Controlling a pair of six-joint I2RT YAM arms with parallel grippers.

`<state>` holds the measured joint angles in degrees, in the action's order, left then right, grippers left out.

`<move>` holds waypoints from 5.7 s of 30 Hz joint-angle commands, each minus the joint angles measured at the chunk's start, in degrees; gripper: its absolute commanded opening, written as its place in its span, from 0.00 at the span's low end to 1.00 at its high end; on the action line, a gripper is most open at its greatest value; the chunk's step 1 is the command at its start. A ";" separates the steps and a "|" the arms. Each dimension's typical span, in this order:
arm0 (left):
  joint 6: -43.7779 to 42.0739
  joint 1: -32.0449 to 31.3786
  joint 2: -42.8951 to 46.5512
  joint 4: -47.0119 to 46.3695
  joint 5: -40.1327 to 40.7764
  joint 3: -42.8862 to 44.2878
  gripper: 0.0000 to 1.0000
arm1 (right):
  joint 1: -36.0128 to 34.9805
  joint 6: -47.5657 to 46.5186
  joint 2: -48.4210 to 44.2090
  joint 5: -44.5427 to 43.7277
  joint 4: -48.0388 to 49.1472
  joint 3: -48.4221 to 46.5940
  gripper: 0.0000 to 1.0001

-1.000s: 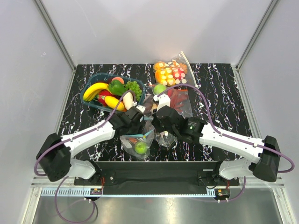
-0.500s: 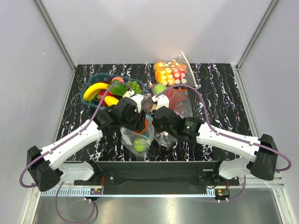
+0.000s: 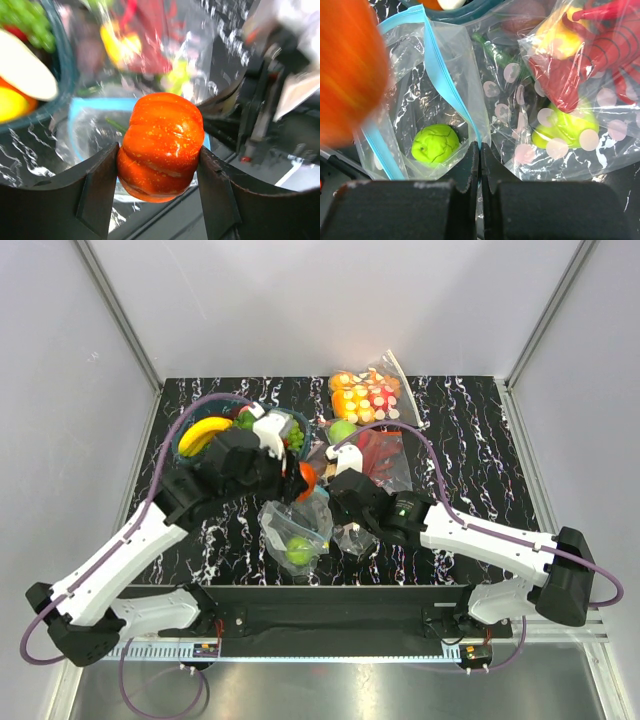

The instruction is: Open the zip-top bag and remove the fake food

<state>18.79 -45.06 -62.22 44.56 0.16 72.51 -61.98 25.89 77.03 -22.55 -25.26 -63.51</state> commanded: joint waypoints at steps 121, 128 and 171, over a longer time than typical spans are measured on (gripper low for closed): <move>-2.17 -5.19 -2.81 -4.56 13.64 1.66 0.87 | 0.01 -1.55 -2.59 -1.80 -0.76 -2.06 0.05; -1.56 -7.76 -6.08 -4.65 12.76 0.71 0.81 | 0.01 -1.46 -4.61 -3.20 -1.73 -1.45 0.06; 9.78 -11.72 -9.33 -12.21 -0.87 -23.55 0.70 | 0.10 0.39 -5.84 -3.47 1.00 3.30 0.06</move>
<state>25.17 -56.42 -73.45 36.23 -0.36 50.09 -61.89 25.74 73.12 -24.45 -26.59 -60.27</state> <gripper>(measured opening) 0.695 0.058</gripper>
